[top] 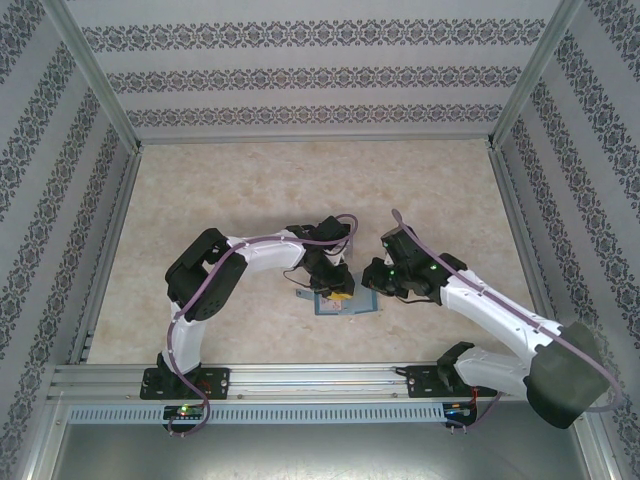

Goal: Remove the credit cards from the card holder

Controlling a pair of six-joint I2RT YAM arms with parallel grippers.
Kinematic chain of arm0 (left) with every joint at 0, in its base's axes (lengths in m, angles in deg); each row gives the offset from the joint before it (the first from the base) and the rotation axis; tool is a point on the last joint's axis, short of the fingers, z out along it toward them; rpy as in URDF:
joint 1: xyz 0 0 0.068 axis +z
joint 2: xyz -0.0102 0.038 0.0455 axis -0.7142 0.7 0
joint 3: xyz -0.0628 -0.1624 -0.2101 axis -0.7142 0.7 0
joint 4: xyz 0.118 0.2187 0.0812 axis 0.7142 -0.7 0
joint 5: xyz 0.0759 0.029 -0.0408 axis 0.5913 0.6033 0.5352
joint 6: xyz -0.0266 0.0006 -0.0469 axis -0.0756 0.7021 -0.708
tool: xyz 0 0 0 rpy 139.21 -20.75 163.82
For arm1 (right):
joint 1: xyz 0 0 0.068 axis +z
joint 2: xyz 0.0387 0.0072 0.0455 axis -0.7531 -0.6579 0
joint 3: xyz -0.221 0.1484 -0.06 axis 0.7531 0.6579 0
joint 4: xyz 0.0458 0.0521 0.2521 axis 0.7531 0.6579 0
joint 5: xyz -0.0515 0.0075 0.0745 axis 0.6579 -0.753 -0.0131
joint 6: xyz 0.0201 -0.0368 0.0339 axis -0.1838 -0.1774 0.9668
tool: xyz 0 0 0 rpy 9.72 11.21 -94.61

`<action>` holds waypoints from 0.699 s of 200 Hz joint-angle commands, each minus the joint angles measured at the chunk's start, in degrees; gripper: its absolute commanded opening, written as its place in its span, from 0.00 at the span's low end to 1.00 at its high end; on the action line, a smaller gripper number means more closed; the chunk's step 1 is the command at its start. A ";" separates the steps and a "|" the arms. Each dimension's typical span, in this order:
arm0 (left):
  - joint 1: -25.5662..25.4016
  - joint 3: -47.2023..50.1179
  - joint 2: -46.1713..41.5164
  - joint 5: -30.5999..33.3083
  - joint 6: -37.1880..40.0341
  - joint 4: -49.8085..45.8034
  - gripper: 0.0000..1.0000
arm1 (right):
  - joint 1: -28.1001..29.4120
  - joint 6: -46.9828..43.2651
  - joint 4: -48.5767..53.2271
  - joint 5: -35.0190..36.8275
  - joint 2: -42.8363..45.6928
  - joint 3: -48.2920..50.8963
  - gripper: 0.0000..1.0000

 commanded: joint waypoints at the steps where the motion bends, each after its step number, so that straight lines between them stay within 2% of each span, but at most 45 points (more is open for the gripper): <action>1: -0.58 -1.38 1.38 0.14 1.15 -2.31 0.27 | -0.43 0.62 -3.35 -2.79 -0.64 -0.02 0.15; 24: -0.58 -1.29 1.22 0.21 1.20 -2.47 0.28 | -0.41 1.04 -5.97 -5.67 -3.76 1.00 0.16; 88: -0.49 -0.64 -1.62 2.68 1.12 -3.36 0.09 | -0.58 2.60 -12.07 -8.02 -11.64 4.18 0.14; 140: -0.10 1.04 -5.18 5.41 1.15 -4.85 0.06 | -0.58 2.34 -13.75 -9.66 -15.42 3.93 0.14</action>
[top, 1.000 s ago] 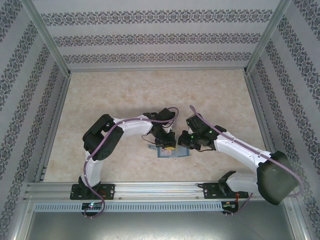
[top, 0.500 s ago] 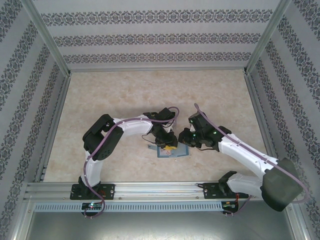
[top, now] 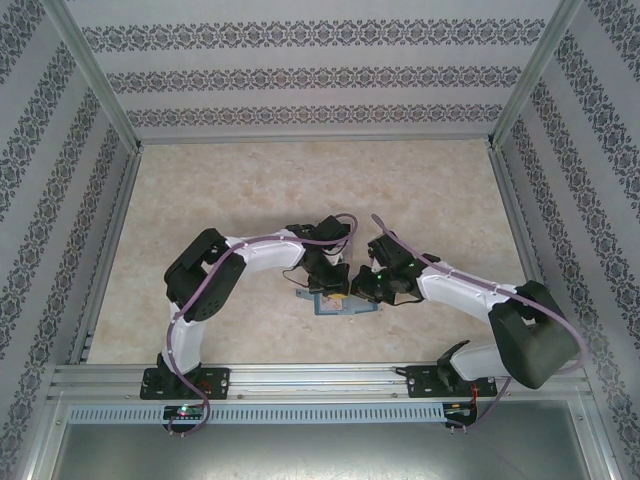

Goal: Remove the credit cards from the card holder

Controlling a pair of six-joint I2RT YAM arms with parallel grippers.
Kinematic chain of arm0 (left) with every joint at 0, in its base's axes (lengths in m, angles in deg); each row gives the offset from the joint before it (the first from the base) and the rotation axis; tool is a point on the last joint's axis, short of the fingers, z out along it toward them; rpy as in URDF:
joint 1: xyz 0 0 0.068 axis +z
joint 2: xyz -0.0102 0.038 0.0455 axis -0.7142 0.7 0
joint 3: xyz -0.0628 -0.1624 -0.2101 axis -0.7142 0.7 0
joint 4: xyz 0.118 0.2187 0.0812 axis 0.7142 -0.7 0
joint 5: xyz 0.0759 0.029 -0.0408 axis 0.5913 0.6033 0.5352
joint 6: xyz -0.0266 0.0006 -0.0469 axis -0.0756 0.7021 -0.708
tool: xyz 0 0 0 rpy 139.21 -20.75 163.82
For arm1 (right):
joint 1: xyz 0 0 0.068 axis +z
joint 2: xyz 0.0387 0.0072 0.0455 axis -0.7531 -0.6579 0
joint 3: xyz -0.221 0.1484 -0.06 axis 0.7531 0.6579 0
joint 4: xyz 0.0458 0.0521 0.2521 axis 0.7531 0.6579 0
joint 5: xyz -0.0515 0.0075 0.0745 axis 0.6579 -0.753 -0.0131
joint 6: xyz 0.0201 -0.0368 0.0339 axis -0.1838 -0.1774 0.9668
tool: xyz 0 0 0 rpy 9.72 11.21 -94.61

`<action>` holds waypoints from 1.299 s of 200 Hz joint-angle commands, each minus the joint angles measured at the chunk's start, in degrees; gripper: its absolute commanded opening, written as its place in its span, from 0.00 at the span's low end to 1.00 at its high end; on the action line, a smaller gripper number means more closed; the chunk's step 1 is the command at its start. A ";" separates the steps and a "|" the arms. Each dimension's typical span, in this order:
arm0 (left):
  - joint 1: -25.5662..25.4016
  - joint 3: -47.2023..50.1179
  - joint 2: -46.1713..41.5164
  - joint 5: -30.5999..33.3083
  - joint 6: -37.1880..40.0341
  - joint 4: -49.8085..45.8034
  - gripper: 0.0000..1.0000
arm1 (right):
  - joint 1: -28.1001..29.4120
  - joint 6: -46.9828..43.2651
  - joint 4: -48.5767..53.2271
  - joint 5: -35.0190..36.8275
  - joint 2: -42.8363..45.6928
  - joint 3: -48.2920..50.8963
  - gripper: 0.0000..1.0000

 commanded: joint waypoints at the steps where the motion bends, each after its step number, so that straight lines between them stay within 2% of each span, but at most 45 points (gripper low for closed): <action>1: -0.07 1.22 -4.39 2.35 0.56 -2.97 0.06 | -0.58 0.48 -1.96 -1.79 -1.46 0.00 0.14; 85: 2.72 8.09 -10.89 4.18 0.14 -2.43 0.04 | 0.18 -0.38 -2.47 -4.46 -5.41 -4.12 0.16; 196: 3.81 12.75 -9.93 2.49 -0.91 2.00 0.01 | 1.79 -1.63 -1.88 -5.11 -12.74 -9.76 0.24; 260: 3.90 12.82 -9.74 2.05 -0.88 2.28 0.01 | 2.23 -2.16 -2.19 -5.29 -15.09 -10.16 0.25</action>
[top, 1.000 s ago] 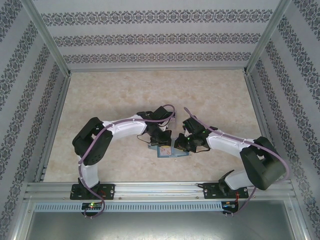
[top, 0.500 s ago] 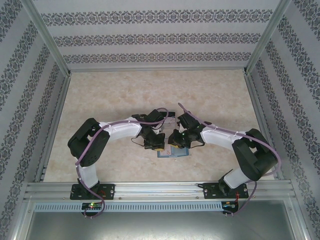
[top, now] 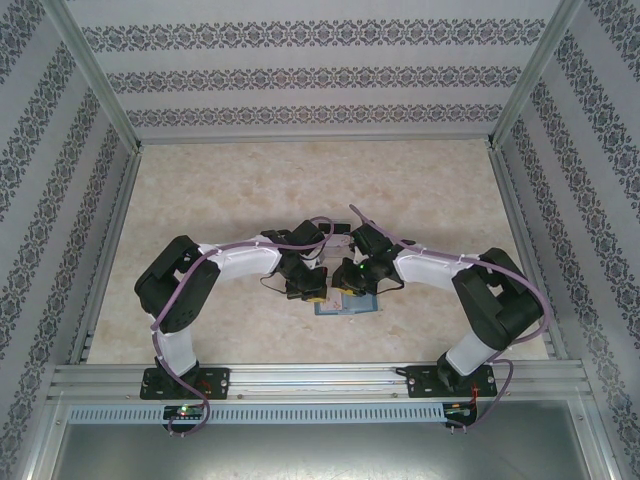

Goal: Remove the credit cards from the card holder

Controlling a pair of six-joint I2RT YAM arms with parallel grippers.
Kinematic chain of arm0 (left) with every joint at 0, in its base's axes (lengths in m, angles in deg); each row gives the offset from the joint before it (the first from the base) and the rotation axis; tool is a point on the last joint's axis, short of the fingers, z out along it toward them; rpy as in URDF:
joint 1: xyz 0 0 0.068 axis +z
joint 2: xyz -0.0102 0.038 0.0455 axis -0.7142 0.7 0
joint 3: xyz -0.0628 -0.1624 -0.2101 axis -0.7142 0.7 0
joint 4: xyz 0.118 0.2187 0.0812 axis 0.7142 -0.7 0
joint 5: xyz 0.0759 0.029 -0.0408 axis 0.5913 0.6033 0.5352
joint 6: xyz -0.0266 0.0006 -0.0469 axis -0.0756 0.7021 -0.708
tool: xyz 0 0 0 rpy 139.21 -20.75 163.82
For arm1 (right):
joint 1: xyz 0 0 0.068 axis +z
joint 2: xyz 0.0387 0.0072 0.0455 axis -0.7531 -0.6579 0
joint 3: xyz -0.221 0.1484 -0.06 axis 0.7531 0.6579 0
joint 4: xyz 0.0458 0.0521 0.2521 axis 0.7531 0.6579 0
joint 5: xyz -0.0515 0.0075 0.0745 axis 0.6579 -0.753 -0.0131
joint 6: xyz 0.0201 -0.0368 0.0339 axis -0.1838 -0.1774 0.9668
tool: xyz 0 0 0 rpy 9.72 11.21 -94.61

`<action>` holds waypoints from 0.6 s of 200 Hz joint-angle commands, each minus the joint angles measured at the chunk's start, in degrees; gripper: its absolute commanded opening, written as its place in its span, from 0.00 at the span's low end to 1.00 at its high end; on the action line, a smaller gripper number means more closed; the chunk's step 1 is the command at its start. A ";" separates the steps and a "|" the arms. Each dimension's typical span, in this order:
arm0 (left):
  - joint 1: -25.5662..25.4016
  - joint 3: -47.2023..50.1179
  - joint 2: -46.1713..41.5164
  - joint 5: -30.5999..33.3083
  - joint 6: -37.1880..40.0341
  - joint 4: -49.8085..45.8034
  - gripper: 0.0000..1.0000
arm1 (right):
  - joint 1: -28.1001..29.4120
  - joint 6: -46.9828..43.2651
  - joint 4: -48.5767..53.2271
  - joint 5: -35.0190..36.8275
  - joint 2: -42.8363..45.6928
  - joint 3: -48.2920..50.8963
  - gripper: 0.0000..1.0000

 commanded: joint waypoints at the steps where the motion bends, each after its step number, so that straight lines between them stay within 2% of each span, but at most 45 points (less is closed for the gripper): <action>1: 0.45 0.63 -0.25 -0.84 -0.51 1.06 0.01 | 0.68 -1.66 0.50 -0.26 -1.16 -1.33 0.25; 120: 0.50 0.17 -0.01 -0.66 0.01 -0.22 0.01 | 2.48 -6.51 13.23 9.94 -1.58 -5.80 0.30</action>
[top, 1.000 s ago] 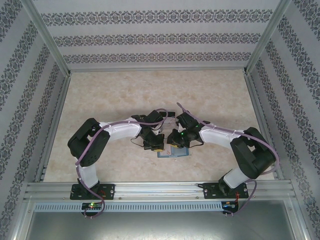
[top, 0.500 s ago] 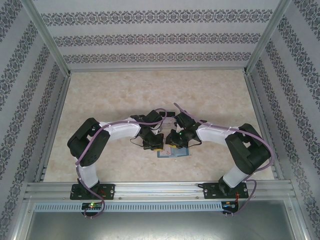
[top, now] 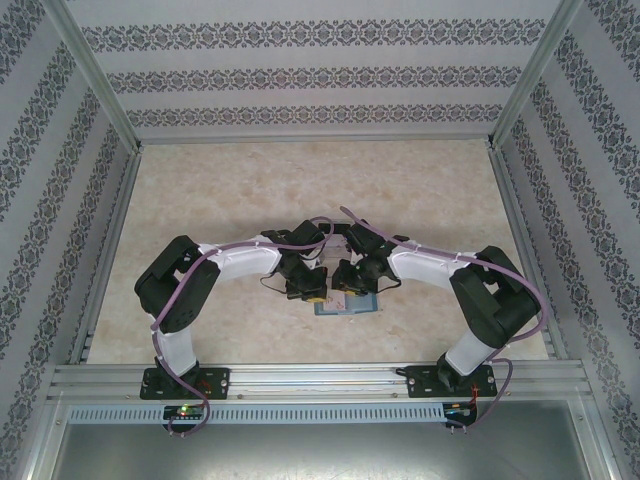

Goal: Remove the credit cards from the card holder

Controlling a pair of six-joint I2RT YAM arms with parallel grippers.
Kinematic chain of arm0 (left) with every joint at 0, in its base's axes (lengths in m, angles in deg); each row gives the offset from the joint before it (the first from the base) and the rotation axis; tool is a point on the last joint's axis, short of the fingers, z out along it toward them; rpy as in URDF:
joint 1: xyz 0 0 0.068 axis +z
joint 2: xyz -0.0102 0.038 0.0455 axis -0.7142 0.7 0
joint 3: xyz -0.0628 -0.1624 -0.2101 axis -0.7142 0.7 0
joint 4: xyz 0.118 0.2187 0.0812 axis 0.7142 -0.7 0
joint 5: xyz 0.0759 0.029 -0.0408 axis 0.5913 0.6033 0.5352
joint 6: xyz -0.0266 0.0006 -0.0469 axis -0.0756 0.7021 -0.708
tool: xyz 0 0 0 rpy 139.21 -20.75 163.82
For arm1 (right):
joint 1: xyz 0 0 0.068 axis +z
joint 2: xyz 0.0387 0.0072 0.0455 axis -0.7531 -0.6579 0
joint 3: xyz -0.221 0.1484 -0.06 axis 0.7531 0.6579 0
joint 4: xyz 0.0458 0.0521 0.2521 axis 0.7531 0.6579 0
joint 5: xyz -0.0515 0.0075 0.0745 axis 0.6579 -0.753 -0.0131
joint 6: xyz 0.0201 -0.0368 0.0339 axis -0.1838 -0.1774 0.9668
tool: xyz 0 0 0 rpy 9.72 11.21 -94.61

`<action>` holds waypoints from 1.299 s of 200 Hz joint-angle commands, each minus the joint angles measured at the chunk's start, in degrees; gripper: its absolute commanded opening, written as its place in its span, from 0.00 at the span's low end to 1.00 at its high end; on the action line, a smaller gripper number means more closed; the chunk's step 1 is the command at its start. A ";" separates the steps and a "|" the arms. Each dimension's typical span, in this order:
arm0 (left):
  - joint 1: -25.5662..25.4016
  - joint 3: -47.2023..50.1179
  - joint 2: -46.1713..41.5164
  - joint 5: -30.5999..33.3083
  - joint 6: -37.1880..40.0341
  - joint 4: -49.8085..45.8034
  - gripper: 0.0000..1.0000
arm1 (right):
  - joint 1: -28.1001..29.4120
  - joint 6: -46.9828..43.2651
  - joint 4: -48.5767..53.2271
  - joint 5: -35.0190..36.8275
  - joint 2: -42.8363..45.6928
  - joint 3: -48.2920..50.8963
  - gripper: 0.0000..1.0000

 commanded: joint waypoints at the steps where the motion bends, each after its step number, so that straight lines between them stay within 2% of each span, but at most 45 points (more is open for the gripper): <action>1: 0.47 0.18 -0.02 -0.47 0.09 -0.22 0.01 | 0.60 -2.03 5.15 3.80 -0.55 -1.57 0.30; 59: 0.51 -2.34 -0.11 -0.51 0.57 -1.63 0.01 | 0.82 -1.73 5.29 3.58 2.10 -2.36 0.31; 126: 0.45 -5.57 3.12 -2.64 0.98 -1.15 0.00 | 0.78 -1.71 4.72 3.38 0.62 -1.74 0.32; 162: 0.54 -5.57 4.81 -2.26 1.87 -1.61 0.00 | 0.77 -1.77 5.10 3.85 0.35 -1.57 0.32; 188: 0.53 -5.05 5.66 -1.44 2.35 -2.30 0.00 | 0.75 -1.78 5.12 3.90 0.70 -1.40 0.36; 260: 0.53 -3.42 6.19 -1.89 2.17 -1.65 0.00 | 0.57 -1.32 2.13 1.69 -1.24 0.19 0.33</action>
